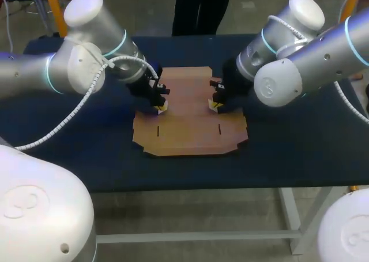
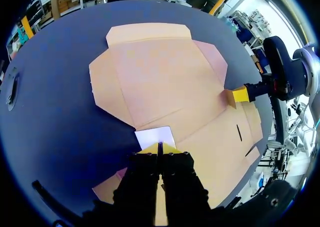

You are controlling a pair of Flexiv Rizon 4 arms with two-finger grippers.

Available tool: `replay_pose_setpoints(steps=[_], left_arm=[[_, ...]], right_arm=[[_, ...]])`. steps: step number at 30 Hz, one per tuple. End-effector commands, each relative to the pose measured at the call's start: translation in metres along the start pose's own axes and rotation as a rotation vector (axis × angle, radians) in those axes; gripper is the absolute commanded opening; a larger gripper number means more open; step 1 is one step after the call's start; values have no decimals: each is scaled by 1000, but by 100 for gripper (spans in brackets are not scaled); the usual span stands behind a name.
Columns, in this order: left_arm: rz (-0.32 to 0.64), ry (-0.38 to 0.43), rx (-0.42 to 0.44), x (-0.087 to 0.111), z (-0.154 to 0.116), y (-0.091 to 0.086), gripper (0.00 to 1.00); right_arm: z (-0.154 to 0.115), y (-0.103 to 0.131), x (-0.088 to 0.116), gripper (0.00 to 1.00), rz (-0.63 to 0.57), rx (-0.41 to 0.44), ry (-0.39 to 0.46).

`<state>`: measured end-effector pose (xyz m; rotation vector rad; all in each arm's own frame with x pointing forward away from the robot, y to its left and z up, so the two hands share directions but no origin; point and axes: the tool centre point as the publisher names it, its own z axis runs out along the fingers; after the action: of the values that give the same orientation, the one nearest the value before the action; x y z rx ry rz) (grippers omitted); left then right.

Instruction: Assemble the packaging by folding the flat box into shape, placing the metal phone stand inside, and closing the box properly

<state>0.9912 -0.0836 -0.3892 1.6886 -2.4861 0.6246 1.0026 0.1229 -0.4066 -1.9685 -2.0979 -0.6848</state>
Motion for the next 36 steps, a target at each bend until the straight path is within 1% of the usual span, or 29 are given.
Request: replay_pose_setpoints(steps=[1,25,36], left_arm=[[-1,-11,-5,4,2,-3,0],[-44,-64,-5,5,19,-3,0],[-84,-97,-20,0,32,-3,0]], right_arm=[[3,0,4,0,0,-10,-20],[17,1,5,0,25,-18,-115],[31,-2,-1,0,54,7,-157]])
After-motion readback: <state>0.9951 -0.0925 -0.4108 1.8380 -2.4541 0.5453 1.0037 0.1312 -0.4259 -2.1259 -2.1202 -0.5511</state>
